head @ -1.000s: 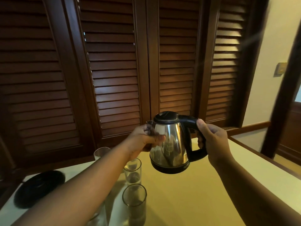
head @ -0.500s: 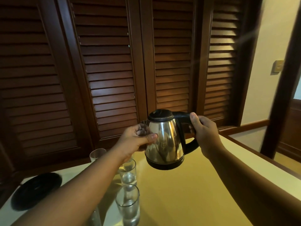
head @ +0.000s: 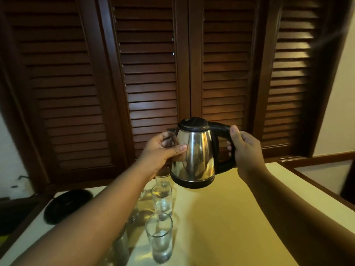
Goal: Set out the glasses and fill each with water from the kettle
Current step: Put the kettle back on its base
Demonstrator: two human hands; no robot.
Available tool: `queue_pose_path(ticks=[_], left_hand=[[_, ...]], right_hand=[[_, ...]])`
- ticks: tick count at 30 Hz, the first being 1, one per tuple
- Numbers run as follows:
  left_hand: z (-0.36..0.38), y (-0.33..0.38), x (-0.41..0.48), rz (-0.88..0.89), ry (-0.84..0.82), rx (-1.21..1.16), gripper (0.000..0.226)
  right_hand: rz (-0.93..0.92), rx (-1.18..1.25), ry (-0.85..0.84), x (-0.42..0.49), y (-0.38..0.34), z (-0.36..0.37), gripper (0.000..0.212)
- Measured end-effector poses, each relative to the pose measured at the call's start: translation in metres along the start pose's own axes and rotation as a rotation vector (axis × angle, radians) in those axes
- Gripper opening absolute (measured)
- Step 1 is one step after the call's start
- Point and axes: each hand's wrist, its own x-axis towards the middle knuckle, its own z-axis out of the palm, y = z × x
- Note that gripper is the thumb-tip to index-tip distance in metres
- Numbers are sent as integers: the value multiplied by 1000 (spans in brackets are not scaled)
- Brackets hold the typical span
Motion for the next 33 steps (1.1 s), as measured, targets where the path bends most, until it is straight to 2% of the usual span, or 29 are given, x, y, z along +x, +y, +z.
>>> queue_pose_path(ticks=[7, 12, 15, 22, 28, 33], left_hand=[[-25, 16, -14, 53, 144, 52, 46], [-52, 23, -35, 60, 207, 63, 45], [-70, 27, -50, 54, 245, 84, 42], [-125, 42, -86, 48, 297, 161, 49], [-176, 47, -112, 47, 330, 186, 41], [-221, 50, -127, 16, 319, 220, 37]], right_hand=[[5, 54, -83, 10, -4, 34, 54], [57, 76, -177, 10, -5, 66, 41], [64, 107, -226, 6, -6, 89, 41], [67, 138, -298, -15, -10, 152, 63], [88, 119, -294, -40, -14, 206, 45], [143, 130, -292, -57, -15, 249, 40]])
